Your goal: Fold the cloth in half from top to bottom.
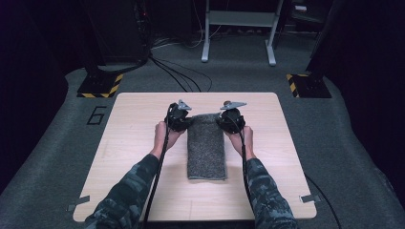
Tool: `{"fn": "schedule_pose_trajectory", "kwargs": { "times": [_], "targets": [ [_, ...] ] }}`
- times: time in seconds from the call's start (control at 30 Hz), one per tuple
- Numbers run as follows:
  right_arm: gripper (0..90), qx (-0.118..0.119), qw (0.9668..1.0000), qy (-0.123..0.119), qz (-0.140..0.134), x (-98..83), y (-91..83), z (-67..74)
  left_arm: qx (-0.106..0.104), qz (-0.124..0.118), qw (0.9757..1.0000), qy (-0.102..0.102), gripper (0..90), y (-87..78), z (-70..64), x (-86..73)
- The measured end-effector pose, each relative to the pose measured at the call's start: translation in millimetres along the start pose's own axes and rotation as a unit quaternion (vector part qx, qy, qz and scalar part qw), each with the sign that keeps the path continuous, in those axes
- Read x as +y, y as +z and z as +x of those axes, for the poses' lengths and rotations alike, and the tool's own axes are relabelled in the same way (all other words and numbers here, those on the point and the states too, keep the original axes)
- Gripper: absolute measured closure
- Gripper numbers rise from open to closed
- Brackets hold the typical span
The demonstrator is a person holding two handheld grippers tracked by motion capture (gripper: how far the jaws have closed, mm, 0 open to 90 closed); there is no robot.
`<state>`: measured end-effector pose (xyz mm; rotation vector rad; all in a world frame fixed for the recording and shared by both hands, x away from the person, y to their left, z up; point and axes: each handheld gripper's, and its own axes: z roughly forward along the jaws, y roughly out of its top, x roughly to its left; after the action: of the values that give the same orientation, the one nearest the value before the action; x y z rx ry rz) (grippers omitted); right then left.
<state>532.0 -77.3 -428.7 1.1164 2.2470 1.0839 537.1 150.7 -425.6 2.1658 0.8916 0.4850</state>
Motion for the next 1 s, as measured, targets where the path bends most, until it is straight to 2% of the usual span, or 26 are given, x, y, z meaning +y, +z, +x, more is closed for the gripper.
{"fn": "schedule_pose_trajectory", "kwargs": {
  "times": [0.13,0.4,0.67,0.8,0.83,1.0],
  "targets": [
    [88.0,-0.002,0.9999,-0.011,-0.002,0.5,-0.9,2.7,0.000,-0.001,1.0000,0.005,85.3,-4.3,-0.2,0.5],
    [88.0,0.001,0.9998,-0.012,-0.017,-8.5,-11.2,5.7,-0.002,-0.012,0.9998,0.015,85.1,-8.7,-10.0,-5.2],
    [87.9,0.005,0.9995,-0.013,-0.029,-21.6,-21.6,7.3,-0.018,-0.022,0.9993,0.023,85.0,-13.8,-23.8,-15.7],
    [87.8,0.006,0.9990,-0.022,-0.038,-29.2,-28.5,12.9,-0.023,-0.025,0.9990,0.028,84.9,-17.5,-27.6,-20.7],
    [87.8,0.007,0.9989,-0.023,-0.041,-31.2,-30.5,14.5,-0.024,-0.032,0.9988,0.028,85.0,-20.2,-30.8,-24.4],
    [87.5,0.012,0.9983,-0.029,-0.049,-43.0,-39.5,24.6,-0.030,-0.032,0.9982,0.040,84.8,-26.3,-37.4,-32.1]
  ]
}}
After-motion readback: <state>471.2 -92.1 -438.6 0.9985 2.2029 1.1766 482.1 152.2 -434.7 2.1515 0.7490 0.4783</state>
